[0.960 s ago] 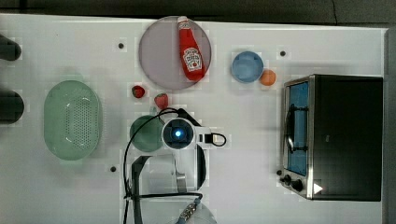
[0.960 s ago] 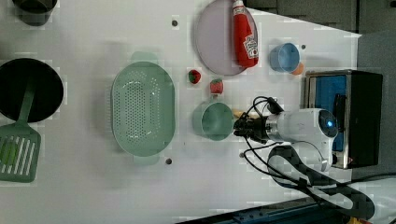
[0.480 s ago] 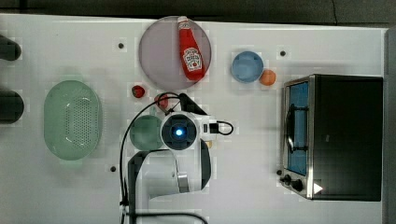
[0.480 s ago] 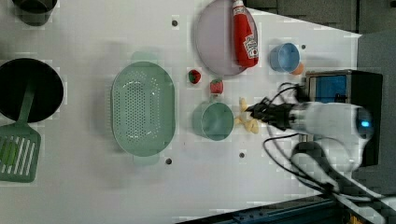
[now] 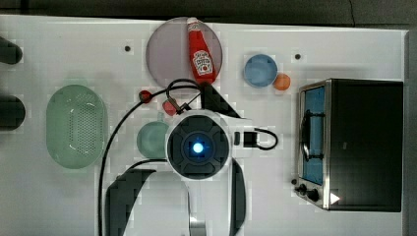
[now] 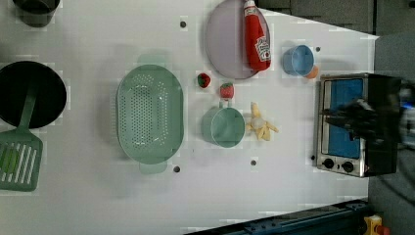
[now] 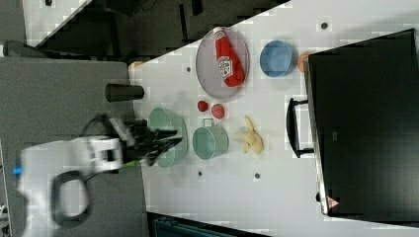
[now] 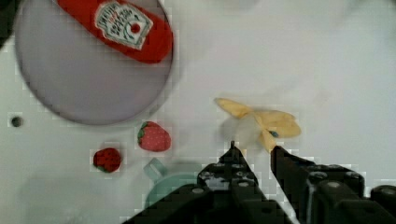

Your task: Pick banana from table and place on oven.

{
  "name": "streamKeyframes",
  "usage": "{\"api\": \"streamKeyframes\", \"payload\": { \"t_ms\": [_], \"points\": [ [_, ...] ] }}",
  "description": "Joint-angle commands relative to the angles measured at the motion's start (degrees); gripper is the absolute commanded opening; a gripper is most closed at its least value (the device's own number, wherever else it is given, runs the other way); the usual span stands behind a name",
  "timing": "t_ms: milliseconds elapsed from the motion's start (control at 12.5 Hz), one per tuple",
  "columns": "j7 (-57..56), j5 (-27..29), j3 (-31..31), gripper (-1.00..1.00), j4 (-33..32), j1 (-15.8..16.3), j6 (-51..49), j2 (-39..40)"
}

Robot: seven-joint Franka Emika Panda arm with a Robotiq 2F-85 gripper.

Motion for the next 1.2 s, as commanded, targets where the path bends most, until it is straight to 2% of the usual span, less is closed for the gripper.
{"api": "streamKeyframes", "payload": {
  "t_ms": [80,320,720,880,1200],
  "points": [
    [1.1,-0.9,-4.5,-0.51,7.4,-0.7,-12.0,-2.1],
    [-3.0,-1.0,-9.9,-0.51,13.7,-1.0,-15.7,-1.7],
    [-22.4,-1.3,-22.1,-0.51,15.0,-1.7,-15.3,2.2],
    [-31.5,-1.3,-27.5,-0.51,15.0,-1.8,-12.2,5.3],
    [-49.9,-1.3,-36.5,-0.51,15.0,-1.9,0.8,13.5]
  ]
}}
